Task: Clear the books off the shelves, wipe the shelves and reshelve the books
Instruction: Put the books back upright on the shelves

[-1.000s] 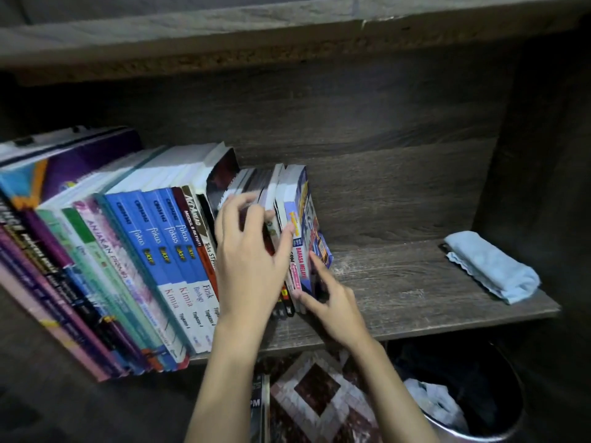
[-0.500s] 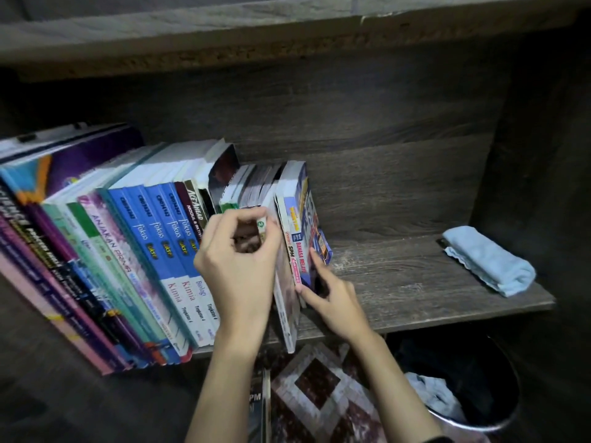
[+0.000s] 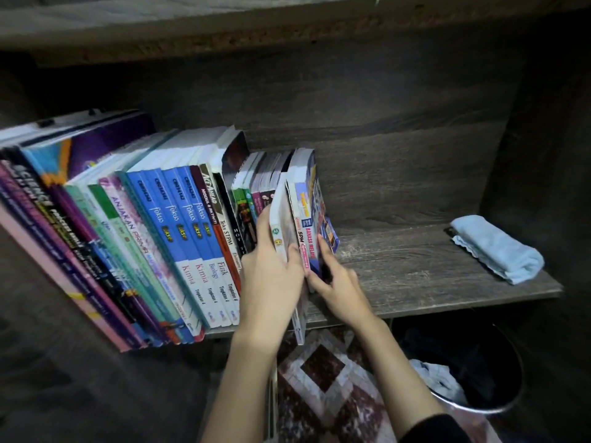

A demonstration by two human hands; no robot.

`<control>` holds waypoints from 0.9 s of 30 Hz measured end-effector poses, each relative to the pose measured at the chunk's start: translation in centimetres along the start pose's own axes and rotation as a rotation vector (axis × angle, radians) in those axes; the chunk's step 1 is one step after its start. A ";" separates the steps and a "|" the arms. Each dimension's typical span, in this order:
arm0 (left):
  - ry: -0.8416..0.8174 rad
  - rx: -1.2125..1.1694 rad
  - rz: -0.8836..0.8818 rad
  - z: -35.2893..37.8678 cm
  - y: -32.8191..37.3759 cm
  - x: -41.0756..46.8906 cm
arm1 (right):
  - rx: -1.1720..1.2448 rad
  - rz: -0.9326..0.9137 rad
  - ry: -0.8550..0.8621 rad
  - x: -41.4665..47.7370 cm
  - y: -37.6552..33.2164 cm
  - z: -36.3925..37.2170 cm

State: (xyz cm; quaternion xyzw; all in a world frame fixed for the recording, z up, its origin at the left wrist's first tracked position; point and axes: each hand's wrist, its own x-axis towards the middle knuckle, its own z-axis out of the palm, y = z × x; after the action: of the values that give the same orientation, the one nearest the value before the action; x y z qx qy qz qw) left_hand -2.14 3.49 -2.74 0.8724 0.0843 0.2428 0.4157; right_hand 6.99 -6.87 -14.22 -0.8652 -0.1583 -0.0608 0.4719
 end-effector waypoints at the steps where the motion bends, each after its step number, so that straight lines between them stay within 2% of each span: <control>1: -0.010 -0.011 -0.003 -0.3 0.0 -0.1 | -0.002 0.000 -0.007 0.1 0.1 0.0; 9: -0.038 -0.028 -0.035 -1.7 0.2 -1.1 | 0.032 0.043 -0.043 1.1 0.1 -0.1; 16: -0.083 0.009 -0.017 -3.4 0.5 -1.9 | -0.137 0.047 -0.068 0.8 -0.1 0.4; 18: -0.099 0.021 0.003 -4.3 0.8 -2.1 | -0.079 0.040 -0.058 0.4 -0.4 0.4; 21: -0.128 0.018 0.000 -5.5 1.2 -2.3 | 0.093 0.003 0.052 -0.1 -1.5 -0.3; 25: -0.140 0.017 0.008 -7.0 1.7 -2.9 | 0.179 0.052 0.343 -1.7 -4.9 -1.4; 27: -0.139 -0.006 -0.014 -7.6 2.1 -3.0 | 0.231 0.057 0.416 -3.1 -6.8 -2.0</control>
State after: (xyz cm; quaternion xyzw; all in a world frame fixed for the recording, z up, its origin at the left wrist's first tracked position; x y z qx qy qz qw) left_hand -8.61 6.28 1.89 0.8853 0.0607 0.1788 0.4250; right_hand 1.93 -5.74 -8.48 -0.7784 -0.0391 -0.2056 0.5918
